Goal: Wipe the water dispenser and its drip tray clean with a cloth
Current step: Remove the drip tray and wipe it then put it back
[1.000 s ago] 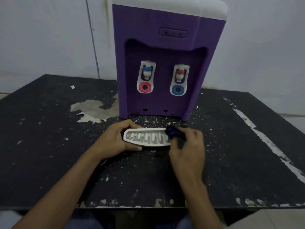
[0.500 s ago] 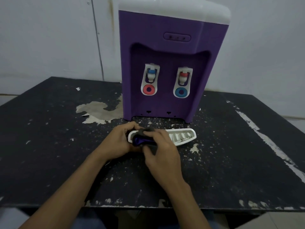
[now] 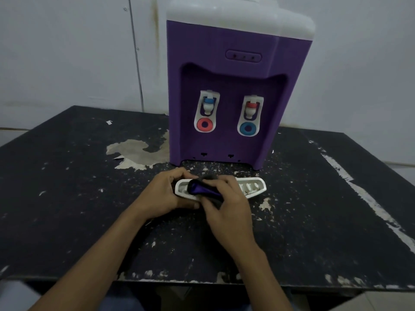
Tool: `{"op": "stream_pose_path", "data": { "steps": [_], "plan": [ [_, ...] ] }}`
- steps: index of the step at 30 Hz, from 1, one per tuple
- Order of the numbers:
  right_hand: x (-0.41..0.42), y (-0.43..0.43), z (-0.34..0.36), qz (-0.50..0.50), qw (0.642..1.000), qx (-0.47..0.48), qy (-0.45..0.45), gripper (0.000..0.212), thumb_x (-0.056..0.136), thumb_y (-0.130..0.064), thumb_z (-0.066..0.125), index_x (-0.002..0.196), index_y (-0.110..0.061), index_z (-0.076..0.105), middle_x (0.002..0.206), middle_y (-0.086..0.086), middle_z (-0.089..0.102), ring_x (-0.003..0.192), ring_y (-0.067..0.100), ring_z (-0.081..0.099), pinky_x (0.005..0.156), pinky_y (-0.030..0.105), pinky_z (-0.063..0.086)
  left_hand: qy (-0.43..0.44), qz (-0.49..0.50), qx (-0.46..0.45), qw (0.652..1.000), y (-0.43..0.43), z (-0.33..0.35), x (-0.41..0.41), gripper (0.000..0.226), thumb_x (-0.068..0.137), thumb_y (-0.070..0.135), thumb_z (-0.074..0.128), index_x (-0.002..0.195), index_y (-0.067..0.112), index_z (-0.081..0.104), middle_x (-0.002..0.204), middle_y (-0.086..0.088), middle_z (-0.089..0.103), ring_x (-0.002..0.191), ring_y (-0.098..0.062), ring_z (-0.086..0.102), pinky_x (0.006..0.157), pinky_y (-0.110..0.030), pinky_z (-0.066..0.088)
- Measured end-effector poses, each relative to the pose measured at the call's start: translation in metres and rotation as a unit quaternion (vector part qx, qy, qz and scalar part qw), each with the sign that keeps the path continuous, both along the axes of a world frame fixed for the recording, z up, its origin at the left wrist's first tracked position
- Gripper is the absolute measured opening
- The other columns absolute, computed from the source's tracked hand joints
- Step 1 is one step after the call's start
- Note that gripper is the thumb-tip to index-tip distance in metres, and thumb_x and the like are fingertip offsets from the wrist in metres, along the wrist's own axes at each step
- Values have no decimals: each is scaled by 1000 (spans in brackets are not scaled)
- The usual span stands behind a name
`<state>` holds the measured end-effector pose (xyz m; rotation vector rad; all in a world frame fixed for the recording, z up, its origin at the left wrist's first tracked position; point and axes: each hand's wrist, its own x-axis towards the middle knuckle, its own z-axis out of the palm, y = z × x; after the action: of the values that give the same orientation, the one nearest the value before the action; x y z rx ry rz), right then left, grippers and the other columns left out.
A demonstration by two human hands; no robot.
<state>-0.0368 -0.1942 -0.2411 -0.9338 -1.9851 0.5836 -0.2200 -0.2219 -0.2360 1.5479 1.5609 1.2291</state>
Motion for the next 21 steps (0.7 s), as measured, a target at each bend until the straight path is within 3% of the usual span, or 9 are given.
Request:
{"op": "stream_pose_path", "data": {
  "steps": [3,7,10,14,18,21],
  "plan": [
    [21,5,9,27,993,-74,85,34,85,-20,77,118,-25,71,116,-16,58,110,0,58,93,19,50,15,2,-5,1000,1,0,1,50,58,13,98,99,23,71,98,2,76,89,-16,72,81,-35,60],
    [40,0,24,99,981,-147,78,41,88,-47,62,124,-28,69,122,-22,58,119,-10,50,94,5,39,19,4,-6,1000,0,1,2,51,58,13,98,100,24,71,98,5,76,89,-12,72,78,-27,58],
    [40,3,27,82,972,-176,131,25,99,-35,54,112,-26,74,110,-16,70,111,-3,61,90,11,46,25,10,-9,1000,-1,2,2,51,57,14,98,98,26,72,99,7,75,89,-11,71,77,-23,57],
    [31,8,24,16,948,-246,199,3,93,-20,69,93,-21,72,90,-5,75,88,8,70,79,23,56,29,16,-8,999,-1,2,4,50,57,14,98,97,27,72,97,7,75,87,-10,71,75,-21,55],
    [27,12,26,2,918,-305,255,23,85,-13,77,102,-16,61,90,4,75,85,20,73,75,35,60,25,12,-8,1000,-2,1,3,51,57,16,98,98,28,72,98,6,75,89,-12,71,78,-26,58],
    [25,16,29,14,925,-309,220,33,87,-11,74,116,-22,64,92,-2,75,83,10,73,71,26,59,28,13,-7,999,-1,1,2,50,57,17,98,98,29,72,98,6,75,89,-13,71,80,-30,58]
  ]
}}
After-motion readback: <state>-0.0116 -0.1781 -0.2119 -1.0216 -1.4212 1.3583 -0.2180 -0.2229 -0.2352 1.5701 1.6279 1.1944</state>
